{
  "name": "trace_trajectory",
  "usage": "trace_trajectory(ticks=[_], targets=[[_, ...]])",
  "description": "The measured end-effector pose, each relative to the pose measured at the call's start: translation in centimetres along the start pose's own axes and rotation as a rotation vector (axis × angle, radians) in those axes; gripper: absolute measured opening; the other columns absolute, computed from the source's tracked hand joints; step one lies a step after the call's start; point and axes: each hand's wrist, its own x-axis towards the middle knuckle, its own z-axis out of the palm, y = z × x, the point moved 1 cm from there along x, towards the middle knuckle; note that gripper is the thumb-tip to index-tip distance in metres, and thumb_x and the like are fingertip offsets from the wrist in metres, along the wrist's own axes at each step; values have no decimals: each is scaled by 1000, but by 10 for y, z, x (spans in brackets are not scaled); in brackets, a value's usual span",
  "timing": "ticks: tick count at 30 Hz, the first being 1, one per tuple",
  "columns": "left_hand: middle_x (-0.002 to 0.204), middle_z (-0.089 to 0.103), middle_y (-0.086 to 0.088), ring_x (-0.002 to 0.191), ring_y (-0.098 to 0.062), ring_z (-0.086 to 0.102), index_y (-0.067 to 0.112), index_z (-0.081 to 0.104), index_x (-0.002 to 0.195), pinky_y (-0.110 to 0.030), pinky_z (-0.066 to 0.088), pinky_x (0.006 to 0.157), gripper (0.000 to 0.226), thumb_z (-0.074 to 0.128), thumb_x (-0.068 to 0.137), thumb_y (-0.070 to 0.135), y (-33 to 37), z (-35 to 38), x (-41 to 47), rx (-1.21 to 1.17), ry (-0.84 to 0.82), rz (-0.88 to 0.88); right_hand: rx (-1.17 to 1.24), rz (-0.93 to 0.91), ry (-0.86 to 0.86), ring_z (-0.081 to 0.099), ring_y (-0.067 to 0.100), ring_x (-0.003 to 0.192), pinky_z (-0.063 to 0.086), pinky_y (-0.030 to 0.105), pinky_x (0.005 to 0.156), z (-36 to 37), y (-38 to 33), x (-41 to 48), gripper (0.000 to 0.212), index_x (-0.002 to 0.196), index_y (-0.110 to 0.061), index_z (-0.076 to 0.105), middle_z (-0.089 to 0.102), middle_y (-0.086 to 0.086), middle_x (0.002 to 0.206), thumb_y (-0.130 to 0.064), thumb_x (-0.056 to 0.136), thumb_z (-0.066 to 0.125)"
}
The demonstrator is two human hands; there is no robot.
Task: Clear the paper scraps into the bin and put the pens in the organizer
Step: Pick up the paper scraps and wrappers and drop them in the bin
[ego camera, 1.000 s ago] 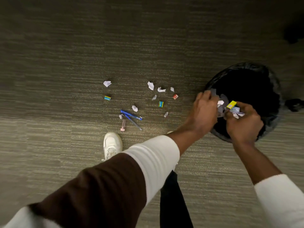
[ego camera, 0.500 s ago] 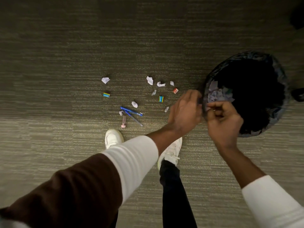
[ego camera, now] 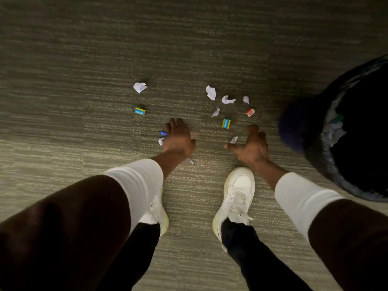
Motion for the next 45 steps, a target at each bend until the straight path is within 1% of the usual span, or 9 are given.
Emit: trace_trajectory(ticks=[5,8,16,24,31,36,39,43,45], targets=[[147,41,-24,137,-41,43,0,45,140,-42,36,119,64,73,91,29,-27,30,49,-70,29,24,-9,-49,155,58,40,118,49,36,96,52,2,49,98,147,-18,41,55,25,136,-63,71,85],[149,36,-23,133,-40,47,2,43,140,-42,42,116,62,74,92,27,-28,45,65,-134,48,7,7,-116,258,61,36,110,47,31,89,68,-1,58,78,140,-19,53,61,22,129,-58,79,81],[131,55,-23,114,-43,62,0,57,126,-46,50,98,38,62,88,-2,1,42,68,-183,69,169,99,-157,344,63,34,103,42,31,85,65,-32,68,25,113,-19,73,58,18,127,-16,88,75],[113,66,-26,98,-47,67,-4,63,116,-48,51,82,31,54,87,-11,48,1,88,-228,195,373,32,-145,440,61,32,109,43,27,88,16,-24,69,35,114,-16,68,59,16,123,-2,83,71],[147,44,-27,106,-45,67,-3,54,131,-50,56,92,35,62,97,2,76,3,123,-200,219,344,-42,-289,424,57,35,124,49,43,103,-7,-7,93,46,133,-19,63,56,17,137,-6,89,68],[152,38,-27,112,-43,66,1,55,134,-49,55,100,40,66,100,20,75,19,135,-155,202,412,-262,-363,383,50,38,135,46,48,111,6,-8,110,64,156,-31,38,38,17,157,-14,98,60],[154,39,-22,118,-40,63,3,60,131,-47,55,103,34,64,98,10,74,21,137,-72,179,448,-370,-427,402,57,34,124,47,44,106,10,-1,123,41,144,-25,51,53,11,143,-30,103,54],[148,47,-21,119,-39,64,0,60,134,-47,54,104,41,58,94,-8,72,18,140,-64,182,464,-351,-467,400,61,28,110,48,37,92,9,5,124,24,117,-15,69,62,6,121,-12,96,58],[145,50,-22,117,-40,64,-2,61,132,-47,54,103,40,55,93,-11,72,14,136,-73,188,456,-276,-413,502,63,27,99,51,45,90,7,2,123,12,99,-14,70,65,2,104,-11,90,62]])
